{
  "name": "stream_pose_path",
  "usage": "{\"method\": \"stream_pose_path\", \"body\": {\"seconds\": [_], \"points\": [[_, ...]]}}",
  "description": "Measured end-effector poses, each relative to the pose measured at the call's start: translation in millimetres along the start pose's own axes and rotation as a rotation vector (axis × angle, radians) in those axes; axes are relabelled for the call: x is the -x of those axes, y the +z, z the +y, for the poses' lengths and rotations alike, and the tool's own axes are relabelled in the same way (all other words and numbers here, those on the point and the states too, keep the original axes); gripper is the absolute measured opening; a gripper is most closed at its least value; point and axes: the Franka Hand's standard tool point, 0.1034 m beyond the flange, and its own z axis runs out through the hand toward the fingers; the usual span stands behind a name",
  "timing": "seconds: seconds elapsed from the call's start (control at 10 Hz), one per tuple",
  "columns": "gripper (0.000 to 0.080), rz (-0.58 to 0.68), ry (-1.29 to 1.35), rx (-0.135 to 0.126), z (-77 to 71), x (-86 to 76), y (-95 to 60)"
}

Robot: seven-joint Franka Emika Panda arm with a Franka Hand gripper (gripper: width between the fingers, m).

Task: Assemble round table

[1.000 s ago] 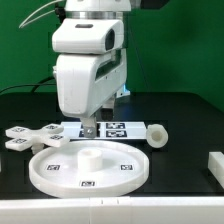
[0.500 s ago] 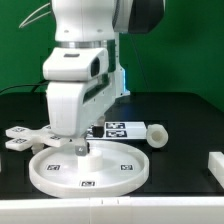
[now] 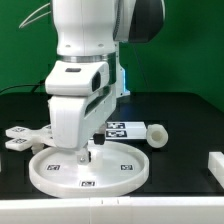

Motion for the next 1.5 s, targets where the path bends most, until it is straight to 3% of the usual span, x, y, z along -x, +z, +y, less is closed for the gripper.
{"method": "stream_pose_path", "body": {"seconds": [0.6, 0.8, 1.4, 1.5], "points": [[0.0649, -0.001, 0.013, -0.018, -0.5, 9.1, 11.4], [0.0402, -0.001, 0.013, -0.017, -0.5, 8.9, 11.3], [0.0404, -0.001, 0.014, -0.018, -0.5, 7.9, 11.4], [0.0404, -0.001, 0.016, -0.024, 2.6, -3.3, 11.4]]}}
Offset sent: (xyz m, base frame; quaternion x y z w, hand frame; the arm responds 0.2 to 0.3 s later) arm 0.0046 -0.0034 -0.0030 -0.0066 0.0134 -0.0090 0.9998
